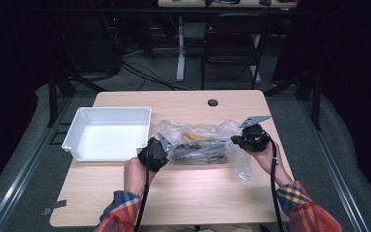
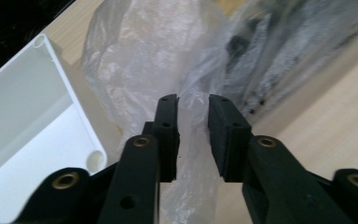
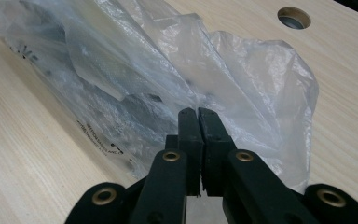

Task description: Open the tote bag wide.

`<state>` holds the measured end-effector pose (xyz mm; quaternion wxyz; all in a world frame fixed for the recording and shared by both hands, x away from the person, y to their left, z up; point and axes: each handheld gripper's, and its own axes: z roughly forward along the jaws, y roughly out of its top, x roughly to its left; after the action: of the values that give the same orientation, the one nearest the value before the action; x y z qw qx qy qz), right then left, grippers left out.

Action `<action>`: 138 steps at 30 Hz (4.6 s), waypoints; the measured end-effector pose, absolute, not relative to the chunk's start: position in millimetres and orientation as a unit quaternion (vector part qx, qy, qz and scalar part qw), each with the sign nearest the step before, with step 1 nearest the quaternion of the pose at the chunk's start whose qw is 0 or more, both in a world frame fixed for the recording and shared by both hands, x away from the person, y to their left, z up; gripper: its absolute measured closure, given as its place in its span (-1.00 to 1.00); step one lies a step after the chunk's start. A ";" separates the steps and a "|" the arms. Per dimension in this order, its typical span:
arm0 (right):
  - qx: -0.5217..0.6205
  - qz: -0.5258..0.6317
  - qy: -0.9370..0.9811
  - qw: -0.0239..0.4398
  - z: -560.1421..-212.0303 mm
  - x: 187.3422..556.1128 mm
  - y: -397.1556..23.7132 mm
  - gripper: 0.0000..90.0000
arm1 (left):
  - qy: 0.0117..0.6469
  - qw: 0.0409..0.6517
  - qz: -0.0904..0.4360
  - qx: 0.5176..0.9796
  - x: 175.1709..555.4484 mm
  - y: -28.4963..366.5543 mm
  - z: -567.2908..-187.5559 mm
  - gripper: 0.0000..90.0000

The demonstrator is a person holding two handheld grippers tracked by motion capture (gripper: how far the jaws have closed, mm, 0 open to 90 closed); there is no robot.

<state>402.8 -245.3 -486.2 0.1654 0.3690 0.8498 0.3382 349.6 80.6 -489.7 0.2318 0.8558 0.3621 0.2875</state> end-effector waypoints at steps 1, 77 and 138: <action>0.372 0.337 0.848 0.167 -487.3 403.9 -245.8 0.96 | 0.367 0.231 0.294 0.852 353.7 80.7 -492.3 0.80; 0.397 0.366 0.837 0.092 -495.6 413.3 -244.8 1.00 | 0.284 0.235 0.251 0.895 328.8 54.7 -511.9 0.25; 0.449 0.306 0.830 0.124 -508.1 454.9 -235.7 0.51 | 0.200 0.258 0.071 0.942 316.8 69.1 -514.9 0.43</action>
<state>454.9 -235.7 -508.1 0.1235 0.4494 0.8302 0.3060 316.8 69.1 -514.9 0.2582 0.9424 0.2004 0.0708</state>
